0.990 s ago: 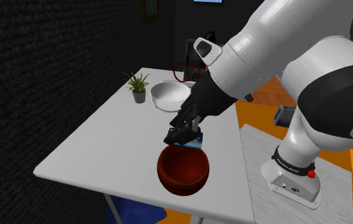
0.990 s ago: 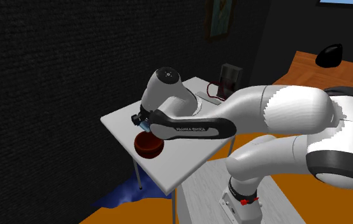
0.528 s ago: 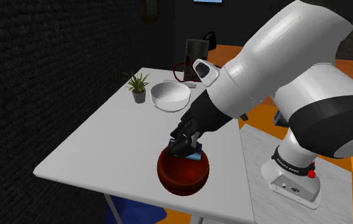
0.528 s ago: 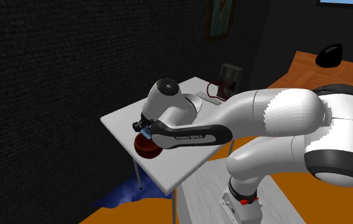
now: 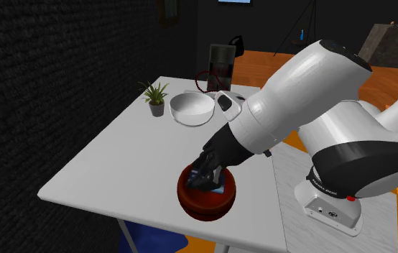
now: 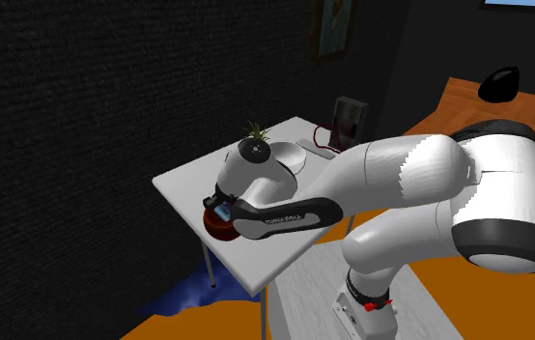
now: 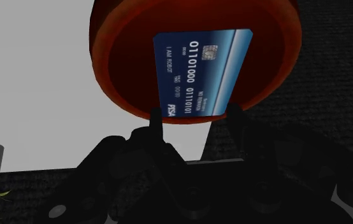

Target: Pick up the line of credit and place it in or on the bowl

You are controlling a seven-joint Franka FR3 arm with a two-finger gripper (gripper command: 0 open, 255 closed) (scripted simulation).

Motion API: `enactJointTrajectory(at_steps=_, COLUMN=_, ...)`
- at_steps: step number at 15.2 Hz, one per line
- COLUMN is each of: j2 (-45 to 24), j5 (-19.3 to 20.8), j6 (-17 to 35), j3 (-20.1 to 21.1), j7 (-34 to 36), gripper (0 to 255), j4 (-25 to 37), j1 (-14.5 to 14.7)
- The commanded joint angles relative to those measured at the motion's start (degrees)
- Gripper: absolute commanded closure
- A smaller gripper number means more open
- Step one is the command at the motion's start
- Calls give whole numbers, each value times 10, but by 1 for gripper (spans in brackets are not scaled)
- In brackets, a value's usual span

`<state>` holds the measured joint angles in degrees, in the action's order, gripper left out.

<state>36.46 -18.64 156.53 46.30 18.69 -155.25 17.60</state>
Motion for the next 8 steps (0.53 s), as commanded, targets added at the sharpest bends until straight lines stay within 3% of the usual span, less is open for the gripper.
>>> enactJointTrajectory(at_steps=1, j2=-1, j5=-1, j6=6, j3=2, j7=1, gripper=255, j4=-4, j1=0)
enactJointTrajectory(at_steps=7, j2=-2, j5=-1, j6=6, j3=2, j7=1, gripper=255, j4=-4, j1=0)
enactJointTrajectory(at_steps=8, j2=-2, j5=-1, j6=6, j3=2, j7=1, gripper=0, j4=-4, j1=0)
